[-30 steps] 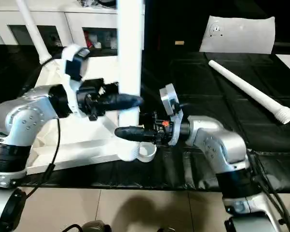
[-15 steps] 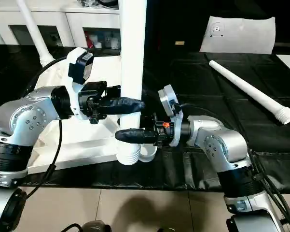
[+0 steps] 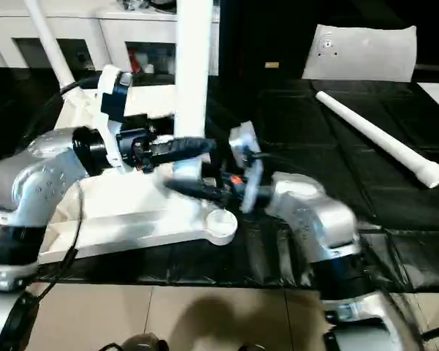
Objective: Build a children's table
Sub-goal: Pick table leg
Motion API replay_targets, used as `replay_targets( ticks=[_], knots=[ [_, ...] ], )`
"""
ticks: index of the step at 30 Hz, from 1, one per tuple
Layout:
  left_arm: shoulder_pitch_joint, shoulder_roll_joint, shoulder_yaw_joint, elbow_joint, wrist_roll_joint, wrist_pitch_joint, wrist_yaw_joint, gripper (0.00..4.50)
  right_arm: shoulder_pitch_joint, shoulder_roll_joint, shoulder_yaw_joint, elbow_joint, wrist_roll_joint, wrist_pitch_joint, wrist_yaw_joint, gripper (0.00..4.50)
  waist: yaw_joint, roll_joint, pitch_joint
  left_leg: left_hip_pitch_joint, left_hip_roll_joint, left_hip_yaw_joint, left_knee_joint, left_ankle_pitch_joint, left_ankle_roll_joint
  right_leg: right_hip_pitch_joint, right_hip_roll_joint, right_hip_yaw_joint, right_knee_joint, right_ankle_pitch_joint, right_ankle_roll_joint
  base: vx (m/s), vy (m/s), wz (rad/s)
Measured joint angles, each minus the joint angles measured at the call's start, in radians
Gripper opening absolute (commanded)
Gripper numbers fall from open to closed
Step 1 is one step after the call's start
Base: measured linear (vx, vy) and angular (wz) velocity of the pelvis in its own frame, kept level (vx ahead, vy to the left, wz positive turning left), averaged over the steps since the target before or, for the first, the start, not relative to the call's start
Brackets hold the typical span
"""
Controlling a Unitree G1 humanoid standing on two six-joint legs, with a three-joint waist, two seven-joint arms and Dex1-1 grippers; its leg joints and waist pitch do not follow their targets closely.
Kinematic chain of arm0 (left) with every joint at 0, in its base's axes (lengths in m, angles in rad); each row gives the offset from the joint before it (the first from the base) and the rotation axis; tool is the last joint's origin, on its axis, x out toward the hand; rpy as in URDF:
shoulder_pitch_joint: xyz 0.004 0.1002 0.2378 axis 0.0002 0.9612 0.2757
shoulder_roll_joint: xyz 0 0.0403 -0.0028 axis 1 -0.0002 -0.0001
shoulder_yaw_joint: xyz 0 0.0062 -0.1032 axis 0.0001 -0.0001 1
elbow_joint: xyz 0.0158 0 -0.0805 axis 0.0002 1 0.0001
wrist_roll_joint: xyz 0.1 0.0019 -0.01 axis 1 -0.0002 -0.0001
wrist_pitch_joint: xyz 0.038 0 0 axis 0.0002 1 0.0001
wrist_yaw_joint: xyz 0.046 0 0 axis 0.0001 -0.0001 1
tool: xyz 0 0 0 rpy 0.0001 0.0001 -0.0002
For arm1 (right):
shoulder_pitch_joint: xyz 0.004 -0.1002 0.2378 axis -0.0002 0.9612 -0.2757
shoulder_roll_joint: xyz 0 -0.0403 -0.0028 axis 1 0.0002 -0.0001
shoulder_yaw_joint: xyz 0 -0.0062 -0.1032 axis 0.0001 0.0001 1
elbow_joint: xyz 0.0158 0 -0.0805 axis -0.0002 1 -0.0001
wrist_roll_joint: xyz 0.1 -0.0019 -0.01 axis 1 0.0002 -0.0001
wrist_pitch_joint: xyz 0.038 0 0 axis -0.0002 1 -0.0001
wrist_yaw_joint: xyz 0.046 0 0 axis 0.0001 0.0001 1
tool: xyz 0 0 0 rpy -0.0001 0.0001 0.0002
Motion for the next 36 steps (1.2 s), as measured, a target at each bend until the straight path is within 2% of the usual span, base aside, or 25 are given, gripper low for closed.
replay_targets(
  ticks=[3,8,10,13,15,22,32,35,36],
  knots=[
    [0.028,-0.037,0.011,-0.051,0.075,-0.035,0.143,3.03,0.000,0.062,-0.019,0.028,-0.042,-0.043,-0.113,1.90,-0.002,0.000,0.000,0.000,0.000,0.000,0.000,0.000,0.000,0.000,0.000,0.000,0.000,0.000,0.000,0.000,0.000,0.00],
    [0.063,-0.115,0.007,-0.110,0.168,-0.068,0.330,3.03,0.000,0.113,-0.036,0.046,-0.081,-0.077,-0.230,1.90,-0.002,0.000,0.000,0.000,0.000,0.000,0.000,0.000,0.000,0.000,0.000,0.000,0.000,0.000,0.000,0.000,0.000,0.00],
    [0.079,-0.157,-0.005,-0.133,0.215,-0.088,0.417,2.74,0.000,0.140,-0.045,0.055,-0.097,-0.099,-0.283,1.90,-0.003,0.000,0.000,0.000,0.000,0.000,0.000,0.000,0.000,0.000,0.000,0.000,0.000,0.000,0.000,0.000,0.000,0.00],
    [0.101,-0.197,-0.029,-0.145,0.256,-0.106,0.497,2.64,0.000,0.167,-0.047,0.066,-0.111,-0.112,-0.326,1.90,-0.004,0.000,0.000,0.000,0.000,0.000,0.000,0.000,0.000,0.000,0.000,0.000,0.000,0.000,0.001,0.000,0.000,0.00],
    [0.105,-0.216,-0.046,-0.151,0.290,-0.111,0.542,2.29,0.000,0.183,-0.047,0.067,-0.130,-0.125,-0.354,1.90,-0.005,0.000,0.000,0.000,0.000,0.000,0.000,0.000,0.000,0.000,0.000,0.000,0.000,0.000,0.001,0.000,0.000,0.00],
    [0.108,-0.246,-0.074,-0.150,0.341,-0.135,0.611,1.90,0.000,0.212,-0.046,0.068,-0.147,-0.150,-0.397,1.89,-0.006,0.000,0.000,0.000,0.000,0.000,-0.001,0.000,0.000,0.000,0.000,0.000,-0.001,0.000,0.001,0.000,0.000,0.00],
    [0.114,-0.266,-0.075,-0.150,0.357,-0.136,0.654,1.86,0.000,0.234,-0.045,0.082,-0.172,-0.172,-0.424,1.89,-0.011,0.000,0.000,0.000,0.000,0.000,-0.001,0.000,0.000,0.000,0.000,0.000,-0.001,0.000,0.001,0.000,0.000,0.00],
    [0.114,-0.274,-0.054,-0.148,0.345,-0.120,0.657,1.86,-0.004,0.235,-0.041,0.090,-0.174,-0.171,-0.434,1.89,-0.018,0.000,0.000,0.000,0.000,0.000,-0.001,0.000,0.000,0.000,0.000,0.000,-0.001,0.000,0.001,0.000,0.000,0.00],
    [0.113,-0.278,-0.046,-0.144,0.339,-0.115,0.663,1.86,-0.007,0.236,-0.040,0.096,-0.176,-0.171,-0.437,2.24,-0.022,0.000,0.000,-0.001,0.000,0.000,-0.001,0.000,0.000,0.000,0.000,0.000,-0.001,0.000,0.001,0.000,0.000,0.00]
  ],
)
